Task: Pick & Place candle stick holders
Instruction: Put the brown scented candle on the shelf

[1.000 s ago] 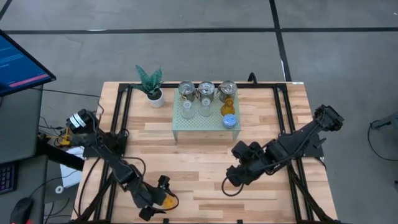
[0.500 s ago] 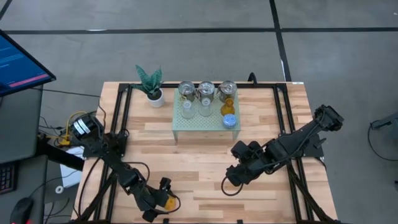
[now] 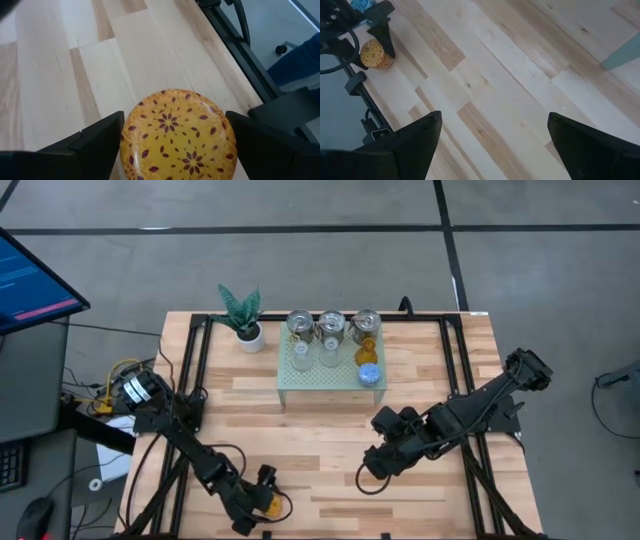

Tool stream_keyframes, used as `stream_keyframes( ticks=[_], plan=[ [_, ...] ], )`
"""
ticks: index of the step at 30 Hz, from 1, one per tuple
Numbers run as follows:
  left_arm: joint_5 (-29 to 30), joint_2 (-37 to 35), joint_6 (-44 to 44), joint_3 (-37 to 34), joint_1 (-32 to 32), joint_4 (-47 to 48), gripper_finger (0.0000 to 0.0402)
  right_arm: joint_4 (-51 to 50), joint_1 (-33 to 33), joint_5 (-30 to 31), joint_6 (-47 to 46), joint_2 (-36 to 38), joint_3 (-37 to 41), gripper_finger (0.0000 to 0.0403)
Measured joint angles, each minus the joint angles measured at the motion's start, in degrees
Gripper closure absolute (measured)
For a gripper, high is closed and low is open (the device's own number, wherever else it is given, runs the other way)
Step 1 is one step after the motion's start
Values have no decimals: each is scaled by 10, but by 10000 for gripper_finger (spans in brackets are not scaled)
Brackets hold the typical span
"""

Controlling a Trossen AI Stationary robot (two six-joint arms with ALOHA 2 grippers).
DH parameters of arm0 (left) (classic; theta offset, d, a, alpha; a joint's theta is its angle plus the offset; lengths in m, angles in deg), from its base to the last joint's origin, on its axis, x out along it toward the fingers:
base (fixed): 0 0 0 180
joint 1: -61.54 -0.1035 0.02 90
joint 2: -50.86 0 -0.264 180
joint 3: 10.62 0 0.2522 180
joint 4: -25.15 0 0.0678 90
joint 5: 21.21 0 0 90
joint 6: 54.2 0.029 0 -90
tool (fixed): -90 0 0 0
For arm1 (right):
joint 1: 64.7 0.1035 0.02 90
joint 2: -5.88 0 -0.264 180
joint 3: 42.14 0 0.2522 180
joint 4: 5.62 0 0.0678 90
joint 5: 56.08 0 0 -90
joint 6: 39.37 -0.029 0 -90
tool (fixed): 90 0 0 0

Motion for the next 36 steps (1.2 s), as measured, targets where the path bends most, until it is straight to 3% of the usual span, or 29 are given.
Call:
stream_keyframes(
  ticks=[8, 16, 22, 28, 36],
  plan=[
    [5, -4, -22, -28, 0, -1, 101, 0, 1, -8, 0, 0, 0, 49],
    [36, -8, -5, -28, -1, -7, 88, 0, 1, -8, -1, 0, 0, 49],
    [45, -45, -3, -28, -22, -4, 105, 0, 0, -8, -2, 0, 0, 49],
    [90, -123, 15, -28, -75, 4, 82, 0, 0, -8, -6, 0, 0, 49],
    [159, -235, 30, -28, -214, 4, 99, 2, -1, -5, -11, 0, 0, 49]
  ],
)
